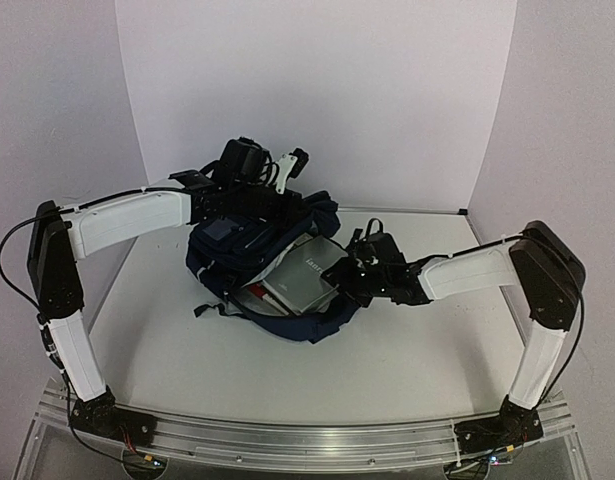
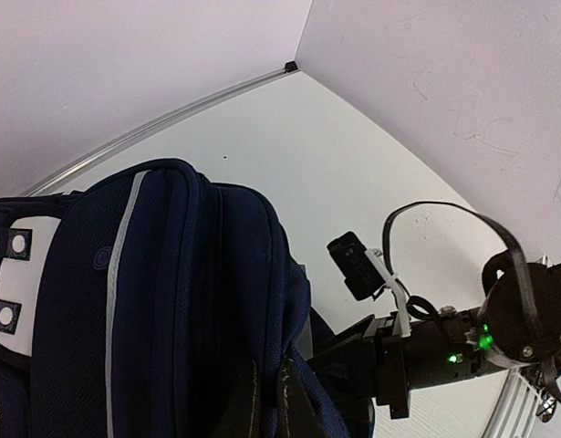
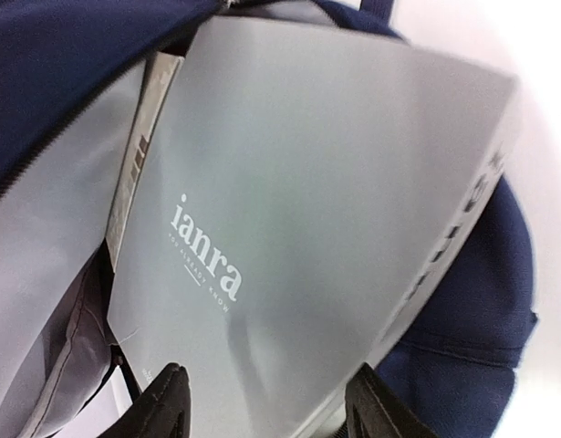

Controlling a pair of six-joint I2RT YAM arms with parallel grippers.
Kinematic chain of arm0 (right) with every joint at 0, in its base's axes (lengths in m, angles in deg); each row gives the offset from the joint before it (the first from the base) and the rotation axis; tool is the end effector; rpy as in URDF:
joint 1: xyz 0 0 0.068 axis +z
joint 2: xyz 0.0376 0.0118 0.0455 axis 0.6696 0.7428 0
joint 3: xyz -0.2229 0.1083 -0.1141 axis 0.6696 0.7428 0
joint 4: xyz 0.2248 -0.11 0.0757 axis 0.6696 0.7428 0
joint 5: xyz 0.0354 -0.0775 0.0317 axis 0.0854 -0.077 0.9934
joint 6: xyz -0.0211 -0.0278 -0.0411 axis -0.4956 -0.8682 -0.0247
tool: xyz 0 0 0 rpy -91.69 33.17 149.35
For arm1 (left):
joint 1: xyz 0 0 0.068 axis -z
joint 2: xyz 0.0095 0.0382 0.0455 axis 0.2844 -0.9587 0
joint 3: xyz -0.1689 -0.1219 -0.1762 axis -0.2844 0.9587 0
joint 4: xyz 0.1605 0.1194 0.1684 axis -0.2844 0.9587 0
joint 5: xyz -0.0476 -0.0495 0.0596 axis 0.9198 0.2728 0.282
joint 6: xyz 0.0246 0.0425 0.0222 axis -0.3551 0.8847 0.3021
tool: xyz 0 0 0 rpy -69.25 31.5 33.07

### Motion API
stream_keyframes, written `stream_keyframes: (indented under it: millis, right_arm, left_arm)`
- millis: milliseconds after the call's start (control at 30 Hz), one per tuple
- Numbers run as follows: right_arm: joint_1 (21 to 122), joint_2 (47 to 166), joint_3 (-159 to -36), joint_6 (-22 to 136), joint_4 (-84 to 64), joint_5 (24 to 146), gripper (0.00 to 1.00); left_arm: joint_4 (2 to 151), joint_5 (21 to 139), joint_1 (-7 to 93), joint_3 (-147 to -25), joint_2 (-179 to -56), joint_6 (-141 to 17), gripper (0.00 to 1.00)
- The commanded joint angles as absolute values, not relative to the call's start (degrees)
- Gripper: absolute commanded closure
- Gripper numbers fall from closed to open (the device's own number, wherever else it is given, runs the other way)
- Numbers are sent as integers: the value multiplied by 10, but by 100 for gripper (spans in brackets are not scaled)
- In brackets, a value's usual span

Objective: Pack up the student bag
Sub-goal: Place the book in the student bag.

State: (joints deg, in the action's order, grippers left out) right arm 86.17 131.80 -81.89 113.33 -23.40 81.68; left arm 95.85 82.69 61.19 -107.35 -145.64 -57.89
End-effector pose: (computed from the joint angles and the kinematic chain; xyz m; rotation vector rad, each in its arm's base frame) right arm 0.2840 0.2792 0.1718 0.3444 2.3586 1.0886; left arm 0.3017 -0.3079 0.3350 0.7975 1.9788 -0.7498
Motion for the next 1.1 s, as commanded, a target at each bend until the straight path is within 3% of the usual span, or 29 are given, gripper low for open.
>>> stream_keyframes:
  millis: [0,167,433,833,1067]
  right_arm:
    - [871,1358,-867,1113,-249,846,52]
    - [885,1383,-906,1098,-272,862,63]
    - [914,1418,-966,1057,-274,897,70]
    - [924,1432,-977,1055,-277,826,66]
    - [924,1378,-941,1042,-276,797,57]
  left_arm:
    - [877,865,616,-1108,-1419,-575,100]
    - [879,878,616,-1109,-1426,-577,100]
    - [881,902,615,-1098,-1443,-587,100]
    - [863,923,602,-1035,-1424,-618,100]
    - [869,918,595,-962,-1390,-632,100]
